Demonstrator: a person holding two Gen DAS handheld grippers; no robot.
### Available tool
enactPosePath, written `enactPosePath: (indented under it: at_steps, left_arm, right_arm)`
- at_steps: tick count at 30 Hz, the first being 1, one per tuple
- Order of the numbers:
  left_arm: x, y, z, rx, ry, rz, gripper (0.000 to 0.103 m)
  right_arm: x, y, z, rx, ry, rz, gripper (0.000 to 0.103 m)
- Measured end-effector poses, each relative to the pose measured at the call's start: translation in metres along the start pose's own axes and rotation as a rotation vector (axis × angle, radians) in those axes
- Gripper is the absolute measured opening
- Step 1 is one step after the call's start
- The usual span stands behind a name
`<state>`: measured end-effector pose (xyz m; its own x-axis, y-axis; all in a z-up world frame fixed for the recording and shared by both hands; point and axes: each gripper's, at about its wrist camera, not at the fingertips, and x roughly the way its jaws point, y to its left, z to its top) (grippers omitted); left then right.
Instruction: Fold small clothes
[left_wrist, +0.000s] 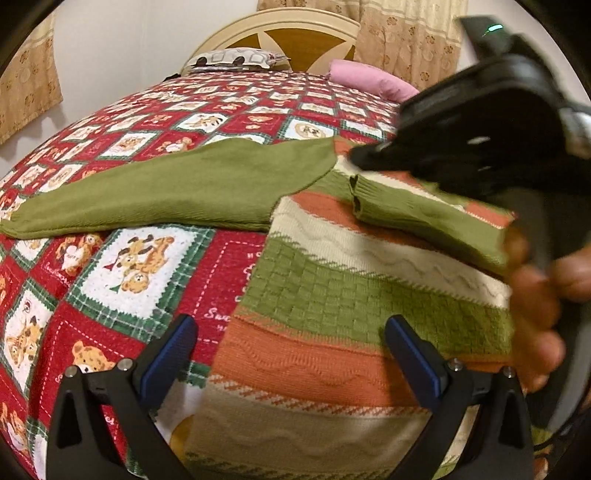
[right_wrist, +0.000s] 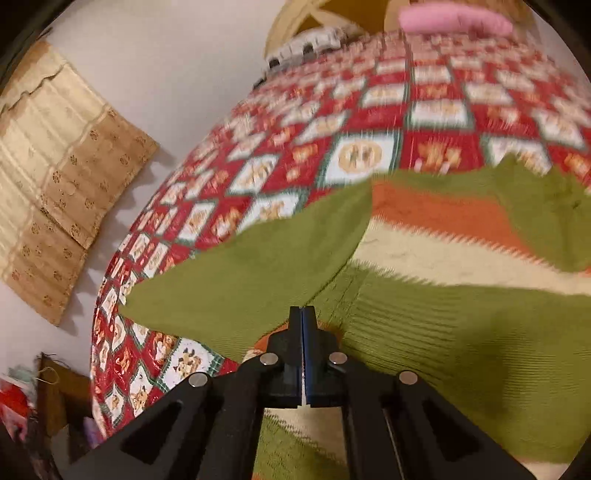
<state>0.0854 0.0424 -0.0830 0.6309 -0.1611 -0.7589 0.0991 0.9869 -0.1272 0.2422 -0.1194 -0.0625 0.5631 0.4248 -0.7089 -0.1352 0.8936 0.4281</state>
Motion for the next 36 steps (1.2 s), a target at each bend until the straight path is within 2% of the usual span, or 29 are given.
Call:
enactPosePath:
  at_steps: [2,3,4,7,13,16,19,21,23,25,29,32,36]
  left_arm:
    - [0.000,0.001,0.000,-0.002,0.001,-0.003,0.103]
    - [0.000,0.001,0.000,-0.002,0.001,-0.003,0.103]
    - [0.000,0.001,0.000,-0.001,0.001,-0.001,0.103]
    - [0.001,0.001,0.000,0.001,0.002,0.001,0.103]
    - [0.001,0.000,0.000,0.005,0.004,0.007,0.103]
    - [0.001,-0.001,0.000,0.012,0.006,0.016,0.103]
    - [0.001,-0.002,0.000,0.017,0.009,0.024,0.103]
    - [0.001,-0.002,-0.001,0.020,0.011,0.028,0.103]
    - [0.001,-0.002,-0.001,0.023,0.014,0.030,0.103]
    - [0.001,-0.002,-0.001,0.025,0.017,0.026,0.103]
    - [-0.002,-0.002,0.002,0.072,0.041,0.016,0.103]
    - [-0.016,0.013,0.006,0.083,0.002,0.091,0.103]
    - [-0.047,0.077,0.028,-0.010,-0.130,0.248,0.103]
  right_arm:
    - [-0.029,-0.010,-0.002,0.012,-0.079,-0.072,0.007]
    - [-0.045,-0.018,-0.006,0.023,-0.119,-0.110,0.022]
    - [-0.062,-0.027,-0.010,0.034,-0.160,-0.160,0.029]
    - [-0.109,-0.062,-0.028,0.079,-0.217,-0.292,0.029]
    - [-0.198,-0.151,-0.086,0.304,-0.281,-0.482,0.029]
    - [-0.214,-0.174,-0.104,0.352,-0.277,-0.497,0.029]
    - [-0.210,-0.171,-0.106,0.300,-0.276,-0.516,0.029]
    - [-0.192,-0.178,-0.107,0.311,-0.218,-0.520,0.029]
    - [-0.169,-0.195,-0.121,0.386,-0.157,-0.510,0.029]
    - [-0.168,-0.190,-0.133,0.350,-0.235,-0.514,0.031]
    - [-0.170,-0.189,-0.135,0.348,-0.247,-0.496,0.035]
    - [-0.171,-0.187,-0.135,0.338,-0.255,-0.470,0.043]
    - [-0.168,-0.184,-0.132,0.316,-0.248,-0.478,0.050]
